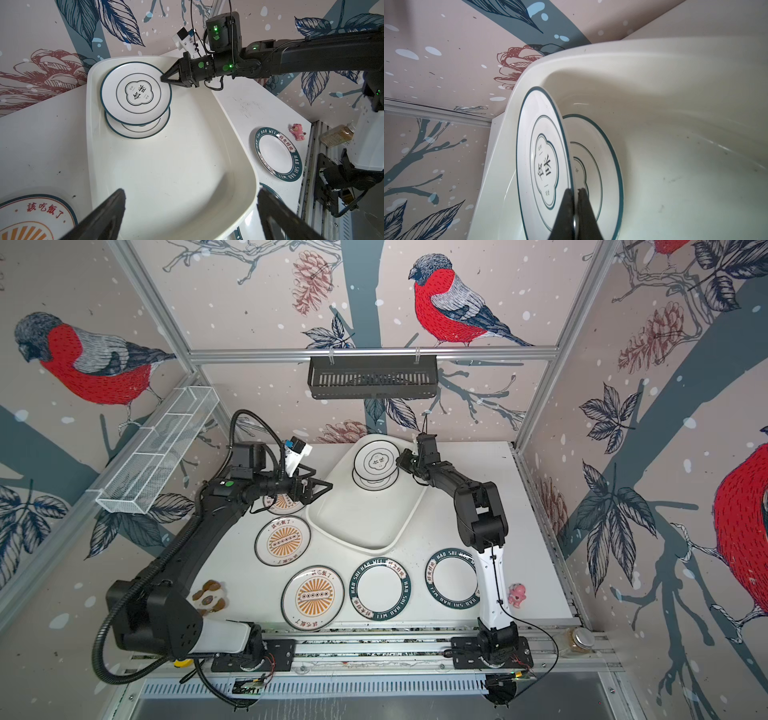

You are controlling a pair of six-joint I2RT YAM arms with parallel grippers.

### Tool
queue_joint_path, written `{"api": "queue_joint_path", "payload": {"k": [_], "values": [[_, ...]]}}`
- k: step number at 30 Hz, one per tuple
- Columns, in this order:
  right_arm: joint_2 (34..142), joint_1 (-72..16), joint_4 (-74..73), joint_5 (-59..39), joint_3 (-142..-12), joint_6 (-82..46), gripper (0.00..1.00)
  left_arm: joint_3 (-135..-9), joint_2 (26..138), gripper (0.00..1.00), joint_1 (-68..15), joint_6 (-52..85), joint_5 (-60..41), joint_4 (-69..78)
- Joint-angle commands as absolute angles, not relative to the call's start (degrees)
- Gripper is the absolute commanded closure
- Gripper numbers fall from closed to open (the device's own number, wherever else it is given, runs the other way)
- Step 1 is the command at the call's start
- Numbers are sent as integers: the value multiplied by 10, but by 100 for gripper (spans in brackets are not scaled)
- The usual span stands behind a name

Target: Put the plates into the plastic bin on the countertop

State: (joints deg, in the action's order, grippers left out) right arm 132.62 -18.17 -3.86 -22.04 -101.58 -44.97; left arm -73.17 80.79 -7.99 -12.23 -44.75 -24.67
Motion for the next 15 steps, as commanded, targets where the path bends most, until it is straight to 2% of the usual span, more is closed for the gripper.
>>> {"api": "queue_joint_path", "payload": {"k": [1,15], "values": [[1338,-184,-26,-212,-1034,-441,99,-730,806,2,-80,-131,-457,-240],[1369,-186,4,-199,-1065,-434,94,-732,804,2,-80,-130,-462,-237]]}}
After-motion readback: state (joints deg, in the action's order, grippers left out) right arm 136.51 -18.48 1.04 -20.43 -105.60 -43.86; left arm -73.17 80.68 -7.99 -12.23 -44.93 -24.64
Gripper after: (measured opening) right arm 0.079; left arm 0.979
